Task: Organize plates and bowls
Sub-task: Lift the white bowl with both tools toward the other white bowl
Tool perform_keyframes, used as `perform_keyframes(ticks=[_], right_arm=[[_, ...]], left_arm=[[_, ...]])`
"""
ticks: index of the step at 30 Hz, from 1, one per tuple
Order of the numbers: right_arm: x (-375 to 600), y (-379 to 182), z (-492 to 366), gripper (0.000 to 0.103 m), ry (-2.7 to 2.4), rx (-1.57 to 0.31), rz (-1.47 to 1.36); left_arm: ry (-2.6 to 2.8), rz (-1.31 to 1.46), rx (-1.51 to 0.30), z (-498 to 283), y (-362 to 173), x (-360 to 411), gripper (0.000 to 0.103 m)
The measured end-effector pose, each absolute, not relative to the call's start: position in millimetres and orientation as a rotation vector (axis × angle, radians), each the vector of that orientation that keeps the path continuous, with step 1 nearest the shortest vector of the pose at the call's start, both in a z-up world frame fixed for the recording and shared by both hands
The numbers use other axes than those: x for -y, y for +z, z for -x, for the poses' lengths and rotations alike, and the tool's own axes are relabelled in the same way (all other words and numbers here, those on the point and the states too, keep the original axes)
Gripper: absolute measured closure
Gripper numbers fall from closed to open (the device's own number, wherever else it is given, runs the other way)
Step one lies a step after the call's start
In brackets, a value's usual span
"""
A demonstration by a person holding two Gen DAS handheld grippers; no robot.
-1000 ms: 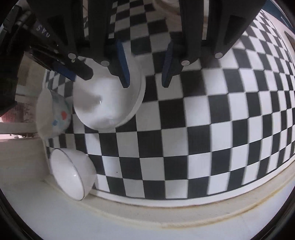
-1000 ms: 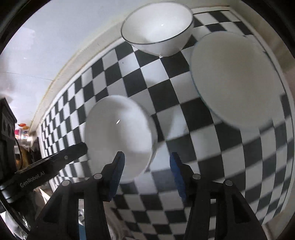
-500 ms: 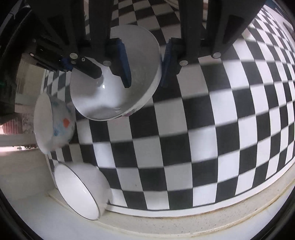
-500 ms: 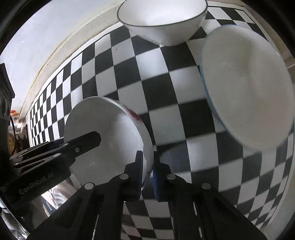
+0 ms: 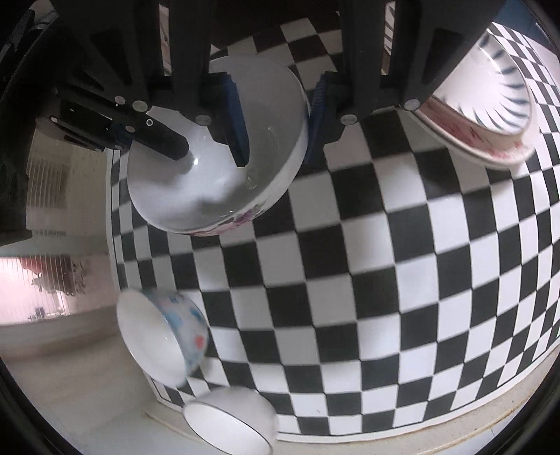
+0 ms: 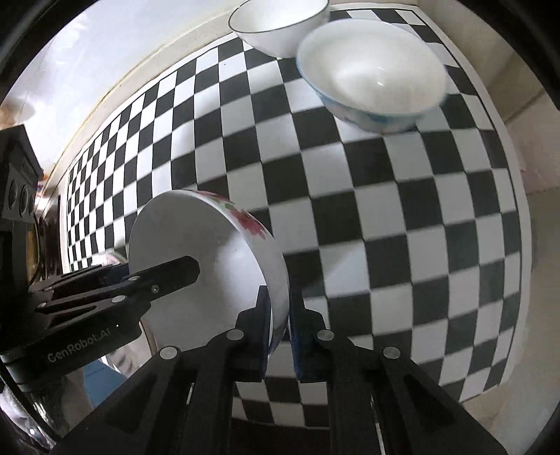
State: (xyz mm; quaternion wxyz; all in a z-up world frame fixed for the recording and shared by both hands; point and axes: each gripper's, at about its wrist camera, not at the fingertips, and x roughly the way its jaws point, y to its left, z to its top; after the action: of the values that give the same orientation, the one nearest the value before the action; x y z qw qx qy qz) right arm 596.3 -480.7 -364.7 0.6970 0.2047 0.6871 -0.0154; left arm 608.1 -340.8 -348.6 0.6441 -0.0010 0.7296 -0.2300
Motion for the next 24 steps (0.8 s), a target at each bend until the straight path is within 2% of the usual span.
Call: perform_keyframes(ticks=[11, 24], right_arm=[[492, -387, -547, 0.092, -0.014, -1.578, -0.442], [455, -420, -565, 0.092, 0.033, -1.614, -0.410]], left_arm=[[-0.501, -0.046, -1.728, -572, -378, 351, 0.073], [-0.428, -0.041, -1.738, -575, -394, 351, 0.073]])
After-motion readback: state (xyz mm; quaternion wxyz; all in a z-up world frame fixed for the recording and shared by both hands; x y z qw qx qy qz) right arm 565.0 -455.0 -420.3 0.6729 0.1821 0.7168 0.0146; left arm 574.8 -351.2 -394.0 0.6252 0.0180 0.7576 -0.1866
